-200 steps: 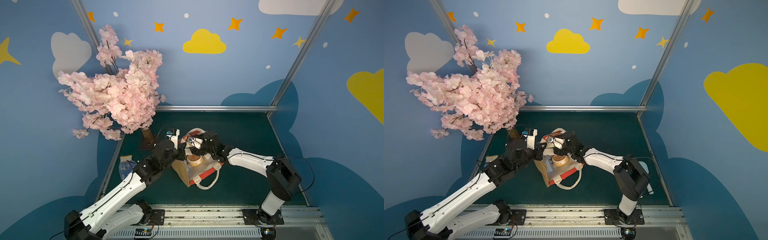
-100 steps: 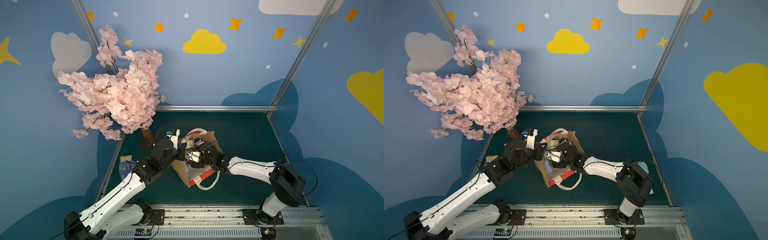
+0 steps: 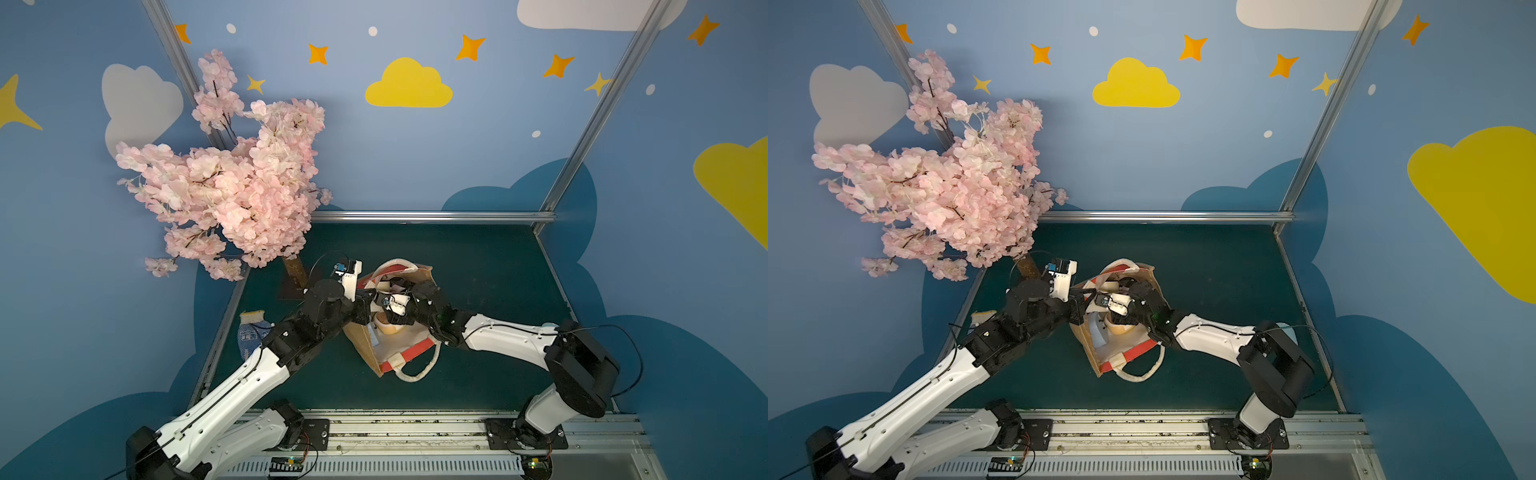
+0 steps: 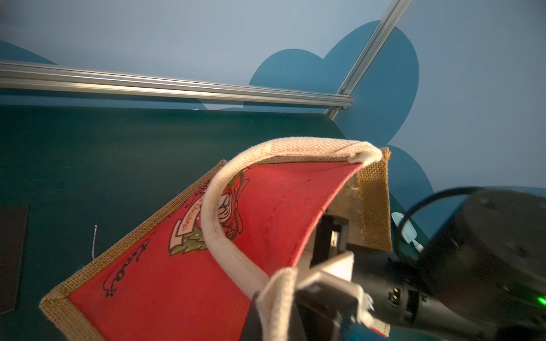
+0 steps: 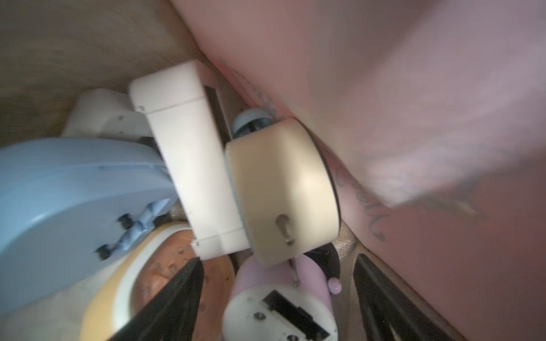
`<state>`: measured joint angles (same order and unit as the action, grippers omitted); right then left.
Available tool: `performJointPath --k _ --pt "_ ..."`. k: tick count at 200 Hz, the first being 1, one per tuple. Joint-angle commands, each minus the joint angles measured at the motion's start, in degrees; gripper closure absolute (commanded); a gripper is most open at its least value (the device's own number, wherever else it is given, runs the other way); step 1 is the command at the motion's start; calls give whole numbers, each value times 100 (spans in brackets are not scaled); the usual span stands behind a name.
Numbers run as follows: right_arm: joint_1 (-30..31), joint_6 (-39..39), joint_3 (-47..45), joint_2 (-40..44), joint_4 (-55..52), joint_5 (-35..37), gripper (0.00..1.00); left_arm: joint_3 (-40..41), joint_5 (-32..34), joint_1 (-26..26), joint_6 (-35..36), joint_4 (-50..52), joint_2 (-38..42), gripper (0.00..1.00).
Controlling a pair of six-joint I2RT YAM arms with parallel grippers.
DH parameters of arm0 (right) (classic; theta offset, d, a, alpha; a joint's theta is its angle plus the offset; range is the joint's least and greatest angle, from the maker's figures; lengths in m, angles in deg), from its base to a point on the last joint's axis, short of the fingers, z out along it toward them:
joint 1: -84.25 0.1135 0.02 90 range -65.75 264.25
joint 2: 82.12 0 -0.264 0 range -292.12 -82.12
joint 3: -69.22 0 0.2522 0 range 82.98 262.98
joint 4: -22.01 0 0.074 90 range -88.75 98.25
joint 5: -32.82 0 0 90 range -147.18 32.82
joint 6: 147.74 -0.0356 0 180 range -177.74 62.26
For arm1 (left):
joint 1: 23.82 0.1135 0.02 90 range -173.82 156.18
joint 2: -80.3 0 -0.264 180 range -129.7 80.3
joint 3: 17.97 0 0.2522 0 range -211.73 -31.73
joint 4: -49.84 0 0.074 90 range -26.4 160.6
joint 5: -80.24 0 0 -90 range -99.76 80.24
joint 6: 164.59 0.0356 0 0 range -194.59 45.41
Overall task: Take the alarm clock out of the canvas bag
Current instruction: Pick up the alarm from the canvas bag.
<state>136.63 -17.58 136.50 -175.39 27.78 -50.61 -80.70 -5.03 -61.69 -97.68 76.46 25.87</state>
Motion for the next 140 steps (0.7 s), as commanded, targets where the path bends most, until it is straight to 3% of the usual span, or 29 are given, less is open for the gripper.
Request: performJointPath --k 1,42,140 --pt "-130 237 276 -310 304 -246 19 -16 -724 -36 168 -319 115 97" --pt "-332 642 563 -616 201 -940 19 -64 -1048 -31 332 -256 105 97" --pt "-217 1365 871 -923 730 -1599 22 -186 -1343 -28 455 -164 -20 97"
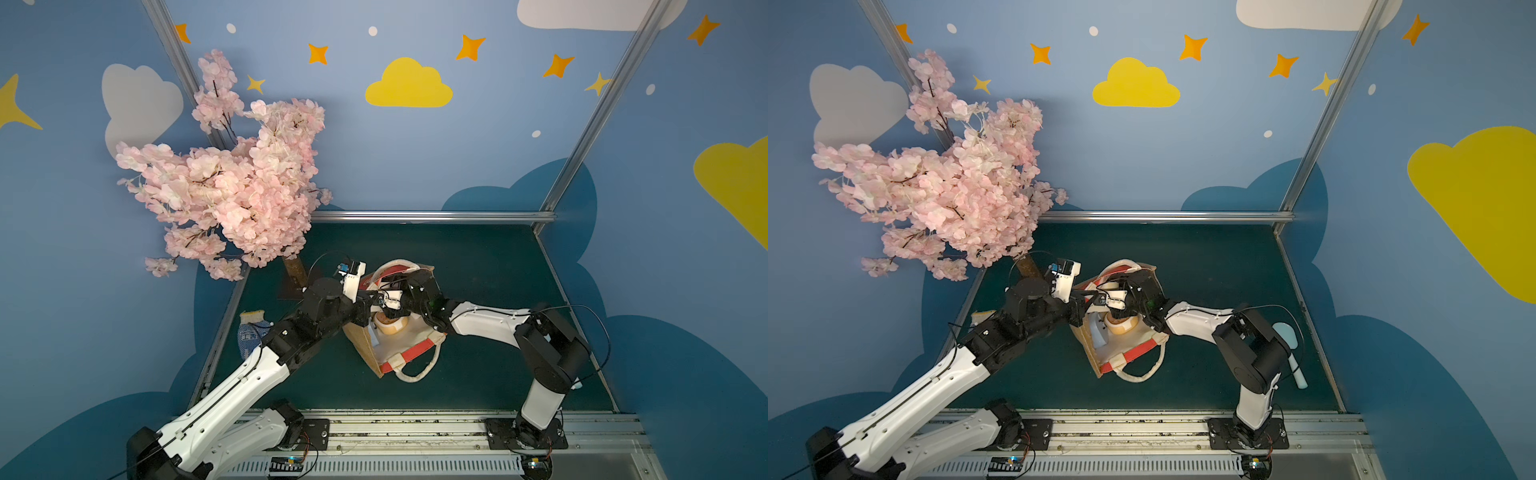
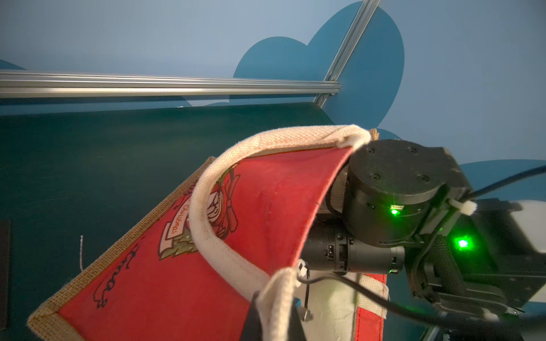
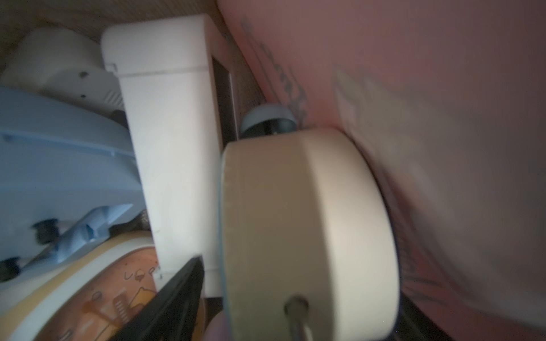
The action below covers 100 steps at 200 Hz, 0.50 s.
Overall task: Take the alarm clock out of the canvas bag
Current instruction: Pick up the alarm from the canvas bag.
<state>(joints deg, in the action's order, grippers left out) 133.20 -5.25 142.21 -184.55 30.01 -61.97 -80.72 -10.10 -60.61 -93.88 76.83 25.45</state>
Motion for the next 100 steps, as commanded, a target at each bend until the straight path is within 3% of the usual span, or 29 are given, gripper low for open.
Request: performJointPath --k 1,26,76,100 --pt "134 136 305 -6 497 -475 22 -182 -836 -135 74 -200 20 97" --pt "160 108 463 -29 158 -706 27 -179 -889 -134 57 -206 28 97" --pt "229 65 375 106 -286 -659 49 -112 -784 -134 66 -198 94 97" --pt "268 23 437 128 -601 -707 53 -93 -749 -135 87 -215 95 97"
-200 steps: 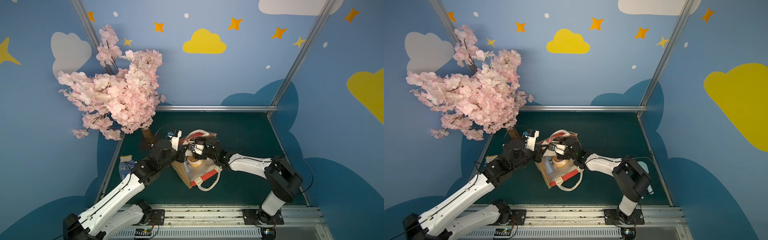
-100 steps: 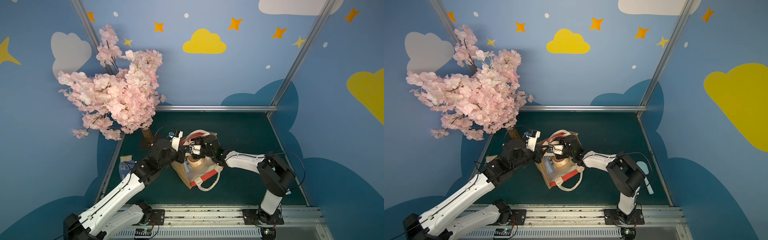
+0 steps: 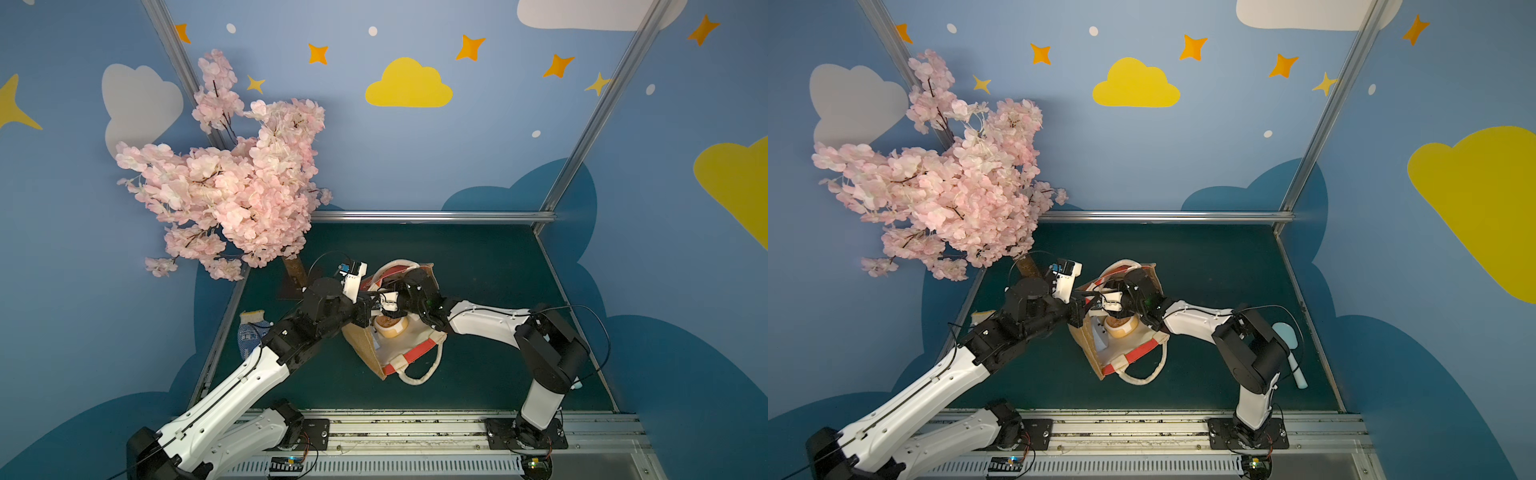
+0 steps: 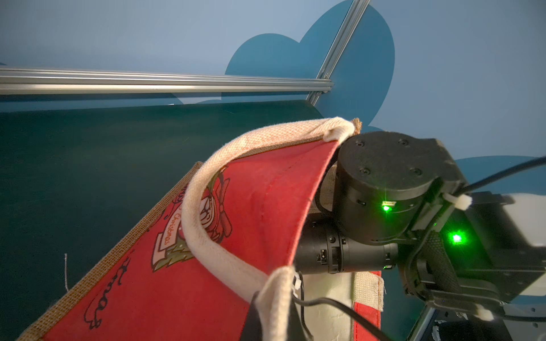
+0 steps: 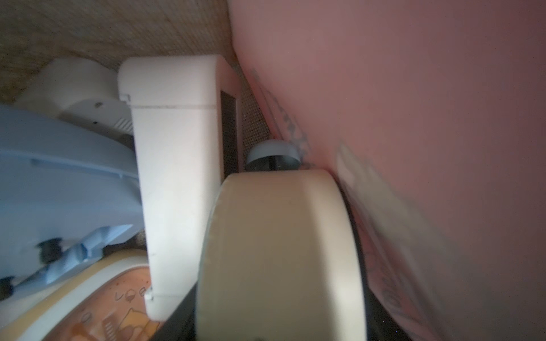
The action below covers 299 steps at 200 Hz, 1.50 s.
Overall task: Take the alarm clock out of the canvas bag
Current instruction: Pick up the alarm from the canvas bag.
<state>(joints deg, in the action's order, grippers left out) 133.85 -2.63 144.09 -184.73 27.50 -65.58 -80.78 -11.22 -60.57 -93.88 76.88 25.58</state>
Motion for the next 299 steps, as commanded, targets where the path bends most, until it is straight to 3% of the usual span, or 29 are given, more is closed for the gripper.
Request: performJointPath --k 1,96,144,226,299 --pt "205 -238 247 141 -355 -346 54 -86 -637 -139 85 -220 83 97" --pt "243 -155 60 441 -201 278 87 -89 -71 -69 82 27 251 97" --pt "187 -617 -322 1165 55 454 90 -69 286 -25 129 159 377 97" --pt "195 -1162 -553 2660 -1078 542 94 -20 588 34 223 211 497 97" --pt "124 -2651 -1024 4824 -2109 568 95 -53 695 38 399 250 524 97"
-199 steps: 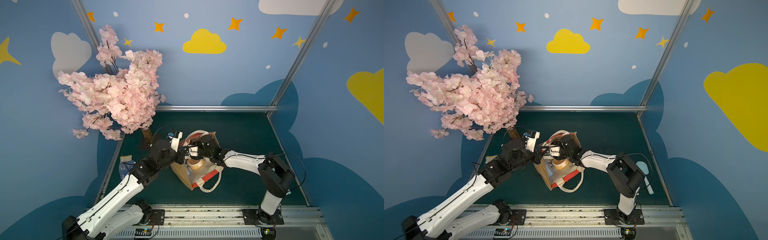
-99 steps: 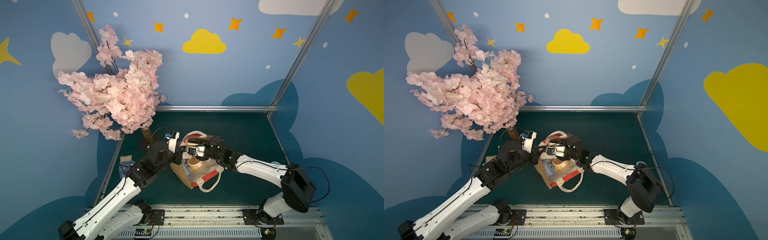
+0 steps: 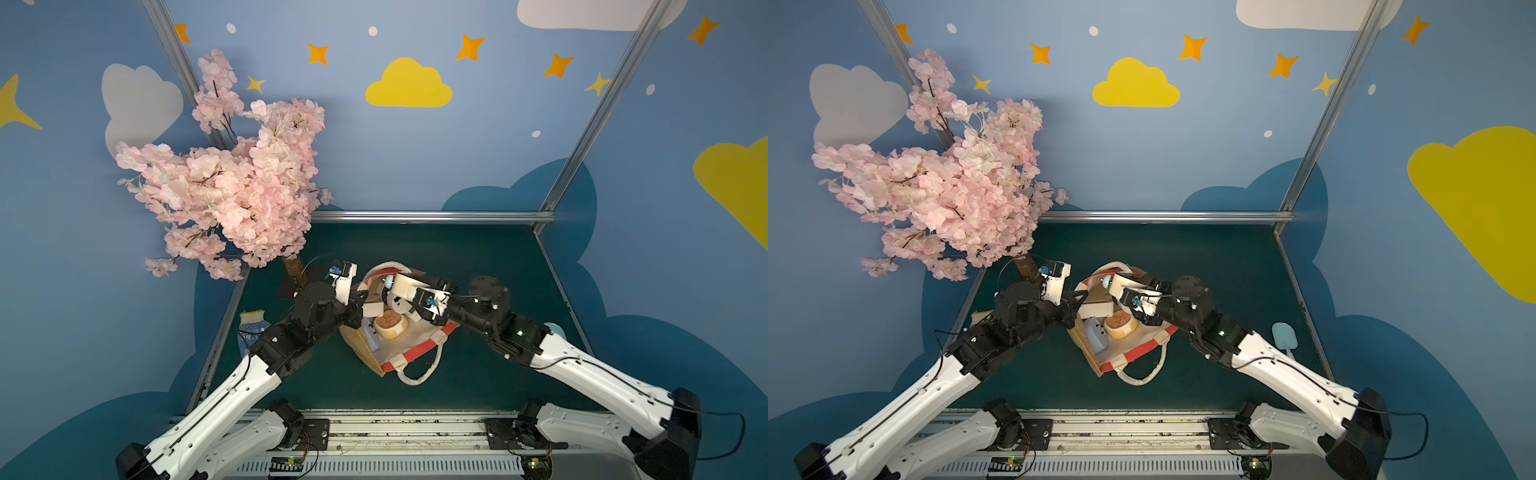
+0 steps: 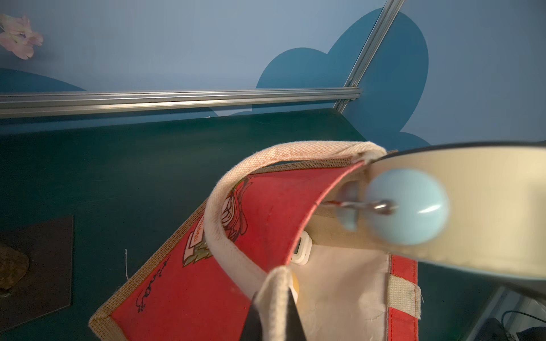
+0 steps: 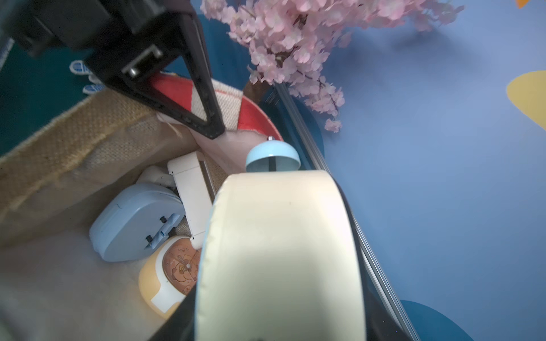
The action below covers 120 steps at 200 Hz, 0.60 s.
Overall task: Take the alarm clock out of the canvas bag
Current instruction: Pick up the alarm from the canvas bag, then place the alarm at the center of the board.
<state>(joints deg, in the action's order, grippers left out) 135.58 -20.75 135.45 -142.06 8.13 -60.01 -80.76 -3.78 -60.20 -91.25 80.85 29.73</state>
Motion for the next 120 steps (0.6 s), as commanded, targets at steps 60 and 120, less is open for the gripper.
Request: performJointPath --k 60,120 --pt "-1527 -3002 -282 1253 -497 -649 94 -49 -150 0 147 -176 114 97" --pt "-3561 -5184 -700 1330 -127 -1785 94 -18 -123 3 204 -91 223 97"
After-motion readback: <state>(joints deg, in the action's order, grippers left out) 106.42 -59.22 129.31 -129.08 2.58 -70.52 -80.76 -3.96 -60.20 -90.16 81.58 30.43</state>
